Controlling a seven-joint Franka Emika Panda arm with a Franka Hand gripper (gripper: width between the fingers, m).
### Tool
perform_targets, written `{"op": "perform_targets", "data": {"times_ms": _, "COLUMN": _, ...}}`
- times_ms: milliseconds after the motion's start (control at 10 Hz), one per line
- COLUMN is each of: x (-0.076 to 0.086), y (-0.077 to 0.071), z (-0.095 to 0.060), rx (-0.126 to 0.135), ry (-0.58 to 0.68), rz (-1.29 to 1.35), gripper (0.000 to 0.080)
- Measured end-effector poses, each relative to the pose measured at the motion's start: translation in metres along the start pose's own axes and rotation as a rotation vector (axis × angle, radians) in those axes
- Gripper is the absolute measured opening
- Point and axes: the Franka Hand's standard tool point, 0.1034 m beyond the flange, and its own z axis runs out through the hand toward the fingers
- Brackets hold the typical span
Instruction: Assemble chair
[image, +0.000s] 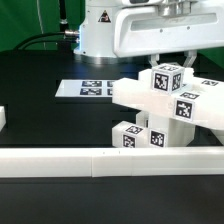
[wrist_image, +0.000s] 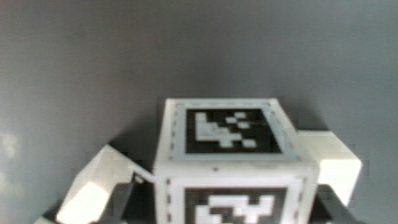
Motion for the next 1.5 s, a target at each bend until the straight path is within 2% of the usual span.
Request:
{"op": "perform_targets", "data": {"times_ms": 100, "x": -0.004, "y": 0.0, "z": 0.003, "rx": 0.0, "ry": -0.013, "rz": 0.0, "gripper": 0.0284}}
{"op": "perform_targets", "data": {"times_ms": 300, "x": -0.002, "y": 0.001, "z": 0.001, "rx": 0.0, "ry": -0.015, "rz": -0.006, "gripper": 0.0284}}
{"op": "perform_targets", "data": {"times_ms": 400, "x": 0.012, "y": 0.006, "z": -0.009, "rx": 0.006, "ry": -0.038, "rz": -0.047, "gripper": 0.0284}}
{"op": "perform_targets", "data": {"times_ms": 600, "x": 0.051, "y": 0.01, "z": -0.029, "rx": 0.02, "ry": -0.037, "rz": -0.038, "gripper": 0.0284}}
{"op": "perform_targets", "data": {"times_ms": 800, "x": 0.073, "y": 0.002, "z": -0.042, "rx": 0.049, "ry": -0.108, "rz": -0.015, "gripper": 0.0284}}
{"op": "perform_targets", "data": {"times_ms": 900, "x": 0.081, "y": -0.001, "z": -0.043, "rx": 0.048, "ry": -0.105, "rz": -0.023, "gripper": 0.0284}}
{"op": "perform_targets", "data": {"times_ms": 1300, "x": 0.079, "y": 0.001, "z": -0.041, "rx": 0.045, "ry": -0.106, "rz": -0.027, "gripper": 0.0284}}
{"op": "perform_targets", "data": {"times_ms": 1500, "x": 0.096, "y": 0.003, "z": -0.055, "rx": 0.045, "ry": -0.078, "rz": -0.048, "gripper": 0.0284}}
